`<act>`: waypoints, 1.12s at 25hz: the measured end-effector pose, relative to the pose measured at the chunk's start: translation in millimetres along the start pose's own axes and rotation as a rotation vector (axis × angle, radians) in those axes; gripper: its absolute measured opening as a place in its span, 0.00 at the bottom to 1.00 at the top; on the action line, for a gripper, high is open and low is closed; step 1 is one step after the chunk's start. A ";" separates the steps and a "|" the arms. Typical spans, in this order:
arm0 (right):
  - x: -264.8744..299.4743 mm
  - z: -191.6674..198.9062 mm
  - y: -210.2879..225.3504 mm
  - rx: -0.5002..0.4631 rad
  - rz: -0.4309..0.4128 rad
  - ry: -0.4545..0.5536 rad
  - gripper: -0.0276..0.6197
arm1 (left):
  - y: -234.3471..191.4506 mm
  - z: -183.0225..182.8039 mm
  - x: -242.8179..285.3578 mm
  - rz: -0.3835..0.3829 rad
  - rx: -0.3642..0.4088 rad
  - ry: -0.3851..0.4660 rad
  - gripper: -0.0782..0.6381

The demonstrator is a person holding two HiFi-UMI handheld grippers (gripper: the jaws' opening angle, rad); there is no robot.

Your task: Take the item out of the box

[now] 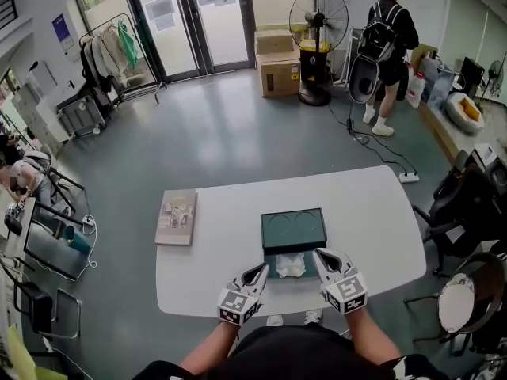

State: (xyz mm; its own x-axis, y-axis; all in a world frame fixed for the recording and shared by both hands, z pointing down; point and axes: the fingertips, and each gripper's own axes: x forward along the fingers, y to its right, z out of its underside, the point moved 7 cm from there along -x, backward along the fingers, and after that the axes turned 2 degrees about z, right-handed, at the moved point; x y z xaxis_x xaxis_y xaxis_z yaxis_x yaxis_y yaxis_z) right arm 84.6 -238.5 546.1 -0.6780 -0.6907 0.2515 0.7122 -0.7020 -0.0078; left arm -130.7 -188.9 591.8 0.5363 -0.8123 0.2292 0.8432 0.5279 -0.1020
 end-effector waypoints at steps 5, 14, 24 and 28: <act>7.1 12.7 12.3 -0.014 -0.077 -0.066 0.05 | 5.7 -0.5 18.9 -0.019 -0.001 0.005 0.12; 29.0 32.1 19.7 -0.098 -0.237 -0.175 0.05 | 19.6 6.9 37.3 -0.022 0.025 -0.027 0.12; 65.4 60.2 6.7 -0.229 -0.387 -0.313 0.15 | 14.0 13.4 32.3 -0.065 -0.011 -0.049 0.12; 79.4 68.7 -0.5 -0.319 -0.443 -0.360 0.15 | 9.9 14.8 30.4 -0.085 -0.022 -0.051 0.12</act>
State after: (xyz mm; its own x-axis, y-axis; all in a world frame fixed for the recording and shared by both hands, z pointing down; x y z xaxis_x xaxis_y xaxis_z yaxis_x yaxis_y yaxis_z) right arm 42.9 -281.1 632.5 -0.7519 -0.2620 0.6049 0.2530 -0.9621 -0.1023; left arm -106.6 -204.7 612.1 0.4607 -0.8400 0.2864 0.8864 0.4518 -0.1009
